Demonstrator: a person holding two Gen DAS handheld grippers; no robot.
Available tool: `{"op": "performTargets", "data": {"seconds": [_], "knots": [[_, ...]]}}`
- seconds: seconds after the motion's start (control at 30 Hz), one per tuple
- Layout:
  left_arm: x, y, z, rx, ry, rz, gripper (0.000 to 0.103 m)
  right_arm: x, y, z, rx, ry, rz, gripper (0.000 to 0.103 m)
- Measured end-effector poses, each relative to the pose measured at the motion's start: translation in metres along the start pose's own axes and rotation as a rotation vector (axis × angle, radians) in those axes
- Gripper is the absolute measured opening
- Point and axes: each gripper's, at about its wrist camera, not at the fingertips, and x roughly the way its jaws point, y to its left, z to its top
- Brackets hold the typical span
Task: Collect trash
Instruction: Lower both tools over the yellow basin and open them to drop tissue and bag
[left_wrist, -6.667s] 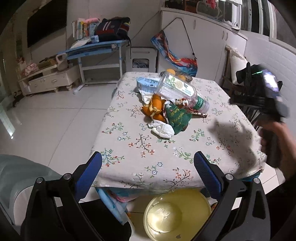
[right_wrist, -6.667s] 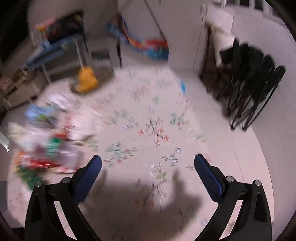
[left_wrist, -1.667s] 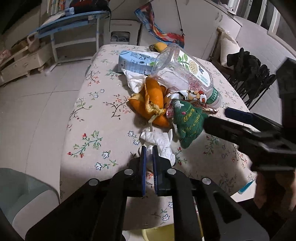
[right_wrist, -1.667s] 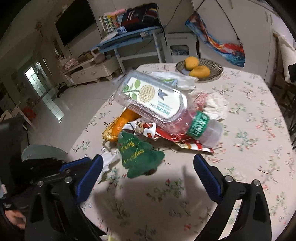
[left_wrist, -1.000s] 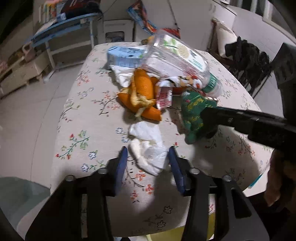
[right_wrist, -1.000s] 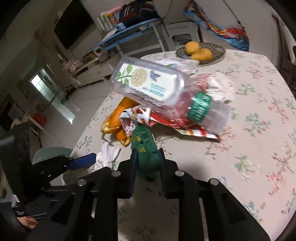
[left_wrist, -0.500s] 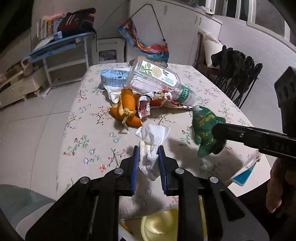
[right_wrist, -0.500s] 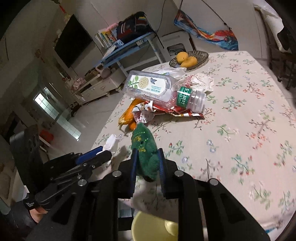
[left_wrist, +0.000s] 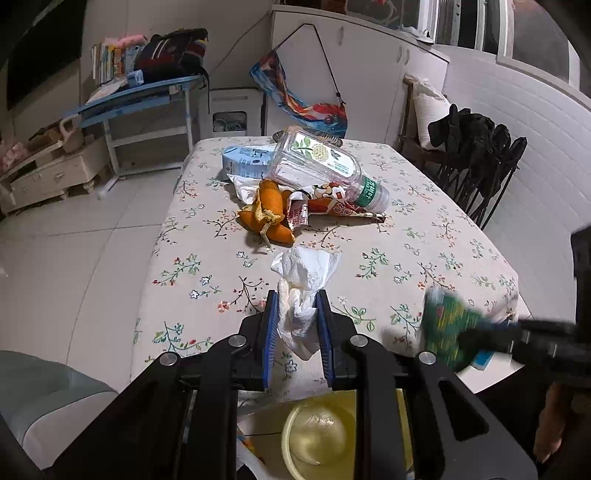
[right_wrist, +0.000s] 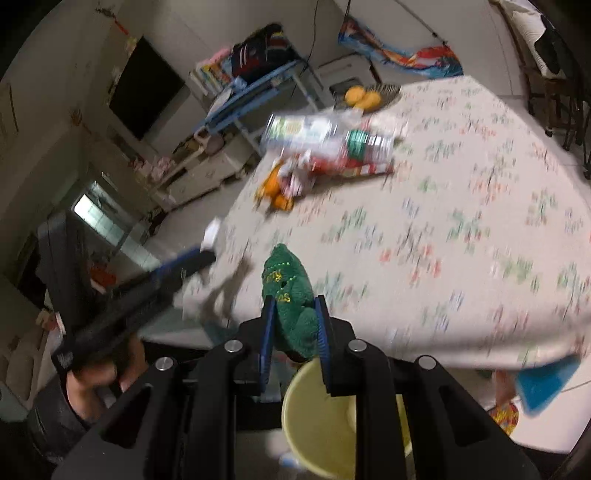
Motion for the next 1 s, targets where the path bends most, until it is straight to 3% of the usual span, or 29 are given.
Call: {"op": "performTargets", "data": {"seconds": [0.3,0.57,0.7,0.8,1.0], "knots": [[-0.014,-0.004,-0.008,0.003,-0.018,0.002,0.02,0.032,0.002,-0.039,-0.019,0.175,-0.081,0.022],[-0.024,-0.007,-0.017,0.006,-0.027,-0.001,0.02,0.057,-0.001,-0.05,-0.043,0.256,-0.136,0.024],[-0.029,-0.009,-0.023,0.013,-0.029,-0.004,0.02,0.061,0.001,-0.057,-0.056,0.274,-0.153,0.024],[-0.033,-0.012,-0.026,0.017,-0.03,-0.007,0.02,0.057,-0.001,-0.061,-0.055,0.273,-0.167,0.034],[-0.039,-0.017,-0.034,0.027,-0.033,-0.012,0.02,0.04,-0.003,-0.053,-0.023,0.193,-0.163,0.037]]}}
